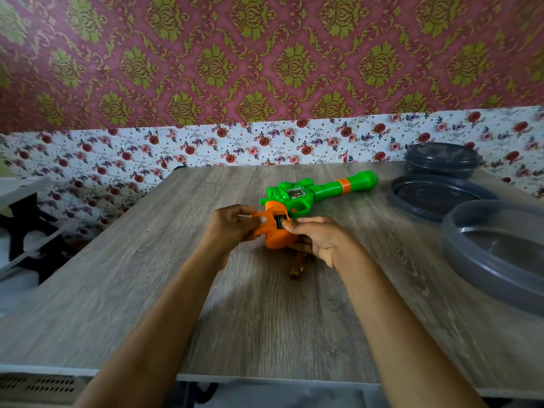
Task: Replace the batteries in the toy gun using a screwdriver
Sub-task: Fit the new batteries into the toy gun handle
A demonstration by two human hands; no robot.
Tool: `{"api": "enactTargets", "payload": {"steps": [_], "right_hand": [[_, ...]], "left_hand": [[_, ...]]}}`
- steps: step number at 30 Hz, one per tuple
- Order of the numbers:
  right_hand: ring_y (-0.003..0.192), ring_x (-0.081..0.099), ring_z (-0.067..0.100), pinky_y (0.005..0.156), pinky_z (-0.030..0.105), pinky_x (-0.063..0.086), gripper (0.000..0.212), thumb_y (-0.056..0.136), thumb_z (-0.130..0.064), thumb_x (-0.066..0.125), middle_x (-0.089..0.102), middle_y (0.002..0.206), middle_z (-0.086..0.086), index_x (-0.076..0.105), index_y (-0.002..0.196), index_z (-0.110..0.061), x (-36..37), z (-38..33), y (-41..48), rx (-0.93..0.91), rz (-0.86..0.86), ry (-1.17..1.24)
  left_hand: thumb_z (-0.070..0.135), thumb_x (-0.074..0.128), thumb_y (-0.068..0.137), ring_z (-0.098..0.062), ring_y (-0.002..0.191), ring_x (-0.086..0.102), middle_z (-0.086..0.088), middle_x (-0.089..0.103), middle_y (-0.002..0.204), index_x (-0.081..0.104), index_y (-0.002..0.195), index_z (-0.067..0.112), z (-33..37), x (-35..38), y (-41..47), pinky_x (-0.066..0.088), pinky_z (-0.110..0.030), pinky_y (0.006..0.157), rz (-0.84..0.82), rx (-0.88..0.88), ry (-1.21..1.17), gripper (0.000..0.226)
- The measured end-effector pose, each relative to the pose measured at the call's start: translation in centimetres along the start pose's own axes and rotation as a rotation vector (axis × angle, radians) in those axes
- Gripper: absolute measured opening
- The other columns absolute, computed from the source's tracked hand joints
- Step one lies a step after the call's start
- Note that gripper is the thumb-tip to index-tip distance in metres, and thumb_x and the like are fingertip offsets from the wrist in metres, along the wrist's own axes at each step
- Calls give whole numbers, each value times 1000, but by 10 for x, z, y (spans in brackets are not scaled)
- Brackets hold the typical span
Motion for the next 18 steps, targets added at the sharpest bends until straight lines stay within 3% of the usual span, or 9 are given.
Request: {"api": "enactTargets", "payload": {"steps": [3, 5, 10, 13, 17, 18], "right_hand": [[80, 56, 16, 49, 17, 54, 36, 86, -2, 59, 60, 83, 7, 55, 119, 9, 2, 0, -2, 1, -15, 3], [77, 55, 13, 48, 16, 54, 36, 86, -3, 60, 59, 82, 7, 55, 119, 10, 3, 0, -2, -2, -15, -1], [79, 57, 14, 53, 17, 54, 36, 85, -5, 62, 61, 83, 7, 57, 118, 8, 2, 1, -1, -14, -7, -19], [94, 59, 18, 60, 19, 55, 36, 84, -8, 63, 64, 101, 12, 58, 117, 5, 3, 1, -1, -20, -2, -48], [103, 56, 21, 60, 19, 55, 40, 84, -7, 63, 60, 121, 20, 55, 121, 5, 4, 2, -1, -18, 2, -25], [102, 56, 21, 60, 19, 55, 39, 84, -6, 63, 59, 123, 21, 55, 121, 4, 4, 2, -1, -16, 1, -24]], "left_hand": [[7, 69, 82, 2, 40, 55, -6, 59, 73, 64, 101, 4, 0, 5, -1, 48, -10, 47, -20, -17, -35, 20], [7, 69, 82, 1, 40, 55, -5, 59, 72, 64, 94, 5, -1, 8, -1, 49, -10, 47, -19, -21, -37, 13], [14, 73, 79, -9, 57, 54, -8, 58, 79, 62, 100, 5, -5, 14, 4, 48, -12, 44, 32, -53, -47, 26], [20, 74, 79, -12, 60, 53, -7, 57, 80, 56, 103, 9, -7, 20, 5, 48, -16, 41, 40, -117, -60, 32], [21, 69, 82, -23, 88, 63, -17, 65, 111, 58, 119, 1, -10, 25, 8, 57, -32, 67, -93, -263, -185, 43], [20, 67, 84, -24, 91, 63, -18, 64, 114, 57, 121, 0, -10, 25, 7, 58, -32, 68, -126, -306, -235, 43]]}}
Point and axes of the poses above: each hand's wrist, its own y-axis towards the middle knuckle, its own x-axis out of the palm, z = x × y, the point moved 2 cm from there along y, towards the middle knuckle
